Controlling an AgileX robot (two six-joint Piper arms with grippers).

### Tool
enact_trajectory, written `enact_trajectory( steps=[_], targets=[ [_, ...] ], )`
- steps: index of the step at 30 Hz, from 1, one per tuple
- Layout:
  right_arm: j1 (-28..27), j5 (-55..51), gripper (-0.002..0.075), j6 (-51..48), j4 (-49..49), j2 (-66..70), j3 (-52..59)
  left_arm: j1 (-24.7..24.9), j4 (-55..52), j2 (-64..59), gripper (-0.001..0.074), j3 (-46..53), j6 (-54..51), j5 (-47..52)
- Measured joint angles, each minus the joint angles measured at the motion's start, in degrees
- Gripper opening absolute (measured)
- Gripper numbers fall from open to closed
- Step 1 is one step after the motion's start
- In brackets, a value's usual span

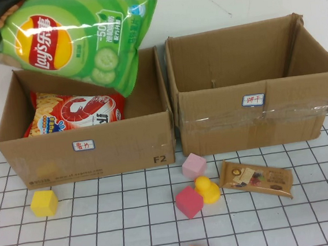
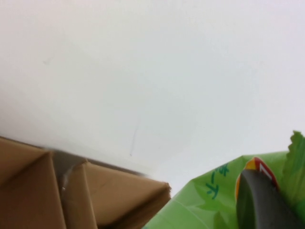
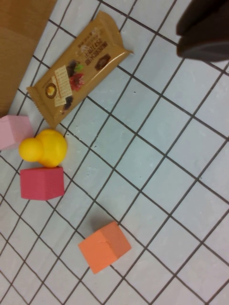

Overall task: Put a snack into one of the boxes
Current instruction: Place the potato chip in the potato chip box

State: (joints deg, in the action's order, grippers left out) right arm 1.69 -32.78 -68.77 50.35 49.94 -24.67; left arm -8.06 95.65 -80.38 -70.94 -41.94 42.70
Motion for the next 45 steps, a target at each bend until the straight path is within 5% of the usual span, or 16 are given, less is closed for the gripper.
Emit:
enact_trajectory(
  steps=[18,39,43,45],
  targets=[
    [0.0,0.0,-0.0001,-1.35,0.0,0.0,0.0,1.36,0.67,-10.09,0.0005,-1.87,-5.66,-10.04],
    [0.0,-0.2,-0.0001,-3.32,0.0,0.0,0.0,1.69,1.1,-23.03,0.0011,-7.29,2.95,-12.74],
    [0.0,-0.34,-0.0001,-4.14,0.0,0.0,0.0,1.93,1.21,-23.68,0.0152,-7.41,2.1,-13.1],
    [0.0,-0.48,-0.0001,-4.36,0.0,0.0,0.0,1.93,1.21,-23.8,0.0298,-7.41,0.54,-13.53]
  ],
)
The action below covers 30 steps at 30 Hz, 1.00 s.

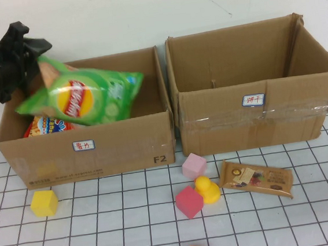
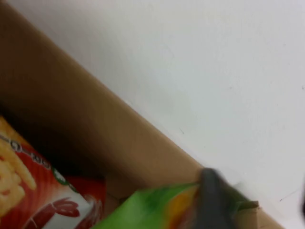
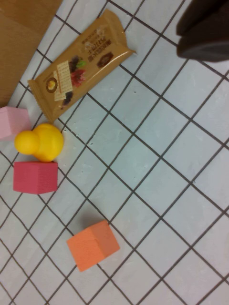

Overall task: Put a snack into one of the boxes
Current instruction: Place the potato chip in the potato chip box, then pick up the biscuit

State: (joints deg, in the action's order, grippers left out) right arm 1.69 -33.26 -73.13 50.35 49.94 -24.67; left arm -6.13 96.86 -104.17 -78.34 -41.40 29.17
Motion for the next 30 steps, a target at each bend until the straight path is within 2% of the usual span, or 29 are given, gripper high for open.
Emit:
enact_trajectory(
  steps=[2,3,5,7,9,11,13,17,20,21,26,30],
  targets=[
    [0.0,-0.2,-0.0001,-0.19,0.0,0.0,0.0,0.0,0.21,0.0,0.0414,0.0,-2.42,0.07],
    [0.0,-0.33,-0.0001,-0.41,0.0,0.0,0.0,0.0,0.21,0.0,0.0449,0.0,-3.55,0.48],
    [0.0,-0.56,-0.0001,-1.2,0.0,0.0,0.0,-0.11,0.29,0.0,0.0435,0.0,-4.75,1.88],
    [0.0,-1.13,-0.0001,-3.12,0.0,0.0,0.0,-0.2,0.29,0.15,0.0331,0.0,-5.24,3.42],
    [0.0,-2.05,-0.0001,-5.58,0.0,0.0,0.0,-0.2,0.29,1.14,0.0164,0.0,-5.54,3.91],
    [0.0,-3.05,-0.0001,-7.63,0.0,0.0,0.0,-0.23,-0.41,2.99,0.0077,0.0,-6.45,3.77],
    [0.0,-3.58,-0.0001,-8.5,0.0,0.0,0.0,-0.23,-4.42,6.28,0.0032,0.0,-6.82,2.73],
    [0.0,-4.8,-0.0001,-9.98,0.0,0.0,-0.21,-0.33,-26.2,14.1,0.0007,0.0,-3.09,0.94],
    [0.0,-6.86,-0.0001,-10.96,0.13,0.0,-0.32,-0.33,-45.3,18.84,0.0002,-0.12,8.49,3.15],
    [0.11,-7.1,-0.0001,-11.3,0.13,0.0,-0.32,-0.33,-54.68,20.15,0.0001,-0.12,13.1,4.74],
    [3.31,-7.87,-0.0001,-11.86,-0.23,0.0,-1.55,-0.45,-87.33,25.75,0.0,1.29,37.05,13.0],
    [6.13,-9.3,-0.0001,-10.42,-1.76,0.87,-5.71,-0.45,-97.28,34.82,0.0,9.53,45.54,11.6]
  ],
)
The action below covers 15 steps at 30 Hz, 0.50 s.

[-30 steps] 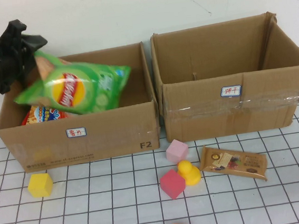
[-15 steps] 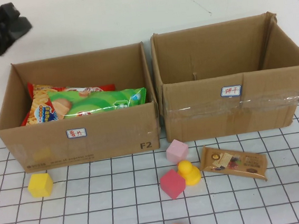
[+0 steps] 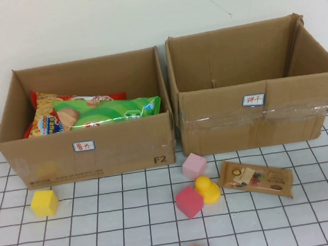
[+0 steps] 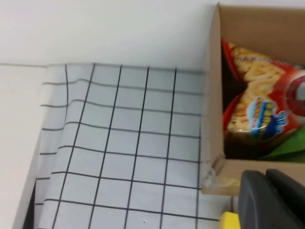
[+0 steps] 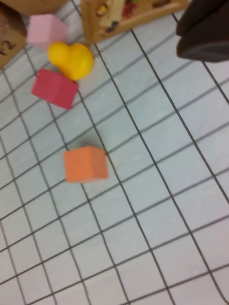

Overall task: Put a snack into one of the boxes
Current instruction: Pick up the biscuit

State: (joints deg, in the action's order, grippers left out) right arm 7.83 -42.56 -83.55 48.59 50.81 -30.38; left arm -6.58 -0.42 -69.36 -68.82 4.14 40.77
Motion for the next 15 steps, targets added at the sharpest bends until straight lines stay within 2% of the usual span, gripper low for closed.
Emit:
enact_trajectory(
  steps=[6,12,15],
  targets=[
    [0.54,-2.72,-0.0001,5.25,-4.68,5.82,-7.35,0.0,1.11,17.49,0.0,15.53,1.64,-7.12],
    [0.67,-3.73,0.0001,5.48,-5.95,15.06,-12.8,0.0,1.98,30.01,0.0,28.36,1.64,-8.82],
    [0.67,-3.35,0.0041,5.48,-7.96,20.95,-14.7,0.26,2.34,34.23,0.0,33.64,1.64,-9.45]
  ],
)
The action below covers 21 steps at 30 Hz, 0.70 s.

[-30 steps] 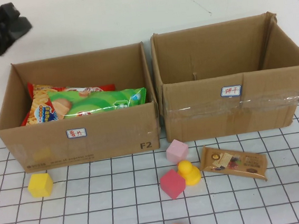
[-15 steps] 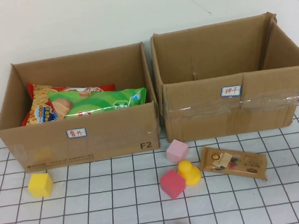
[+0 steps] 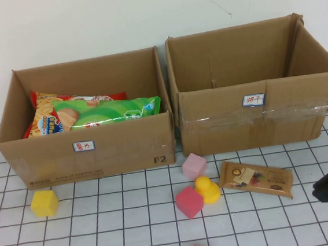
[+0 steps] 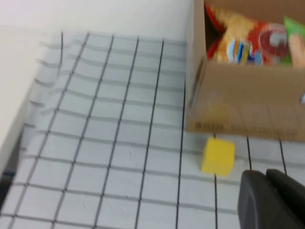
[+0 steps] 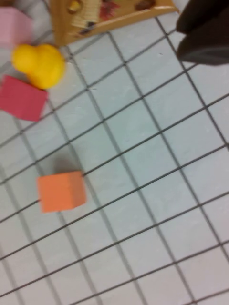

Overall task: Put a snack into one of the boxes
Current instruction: Pick up the biscuit

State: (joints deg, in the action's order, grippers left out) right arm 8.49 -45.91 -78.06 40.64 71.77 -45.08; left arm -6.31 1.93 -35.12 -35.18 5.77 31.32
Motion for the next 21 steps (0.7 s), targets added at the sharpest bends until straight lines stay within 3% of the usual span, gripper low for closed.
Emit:
enact_trajectory(
  steps=[3,9,11,21],
  targets=[
    [0.0,0.59,0.0137,-0.79,-1.26,5.61,-1.7,1.28,0.24,1.99,0.0,4.36,0.0,-1.15],
    [0.0,8.25,0.043,-6.7,-0.83,14.42,-3.97,2.73,2.0,2.41,-0.0001,9.82,-0.75,-2.9],
    [0.0,11.19,0.0494,-10.49,0.08,17.26,-4.53,2.74,3.84,2.41,-0.0001,10.57,-1.26,-4.41],
    [0.0,12.95,0.0542,-21.81,6.56,29.03,-9.77,2.82,7.0,2.41,-0.0001,10.93,-4.03,-7.07]
  ],
)
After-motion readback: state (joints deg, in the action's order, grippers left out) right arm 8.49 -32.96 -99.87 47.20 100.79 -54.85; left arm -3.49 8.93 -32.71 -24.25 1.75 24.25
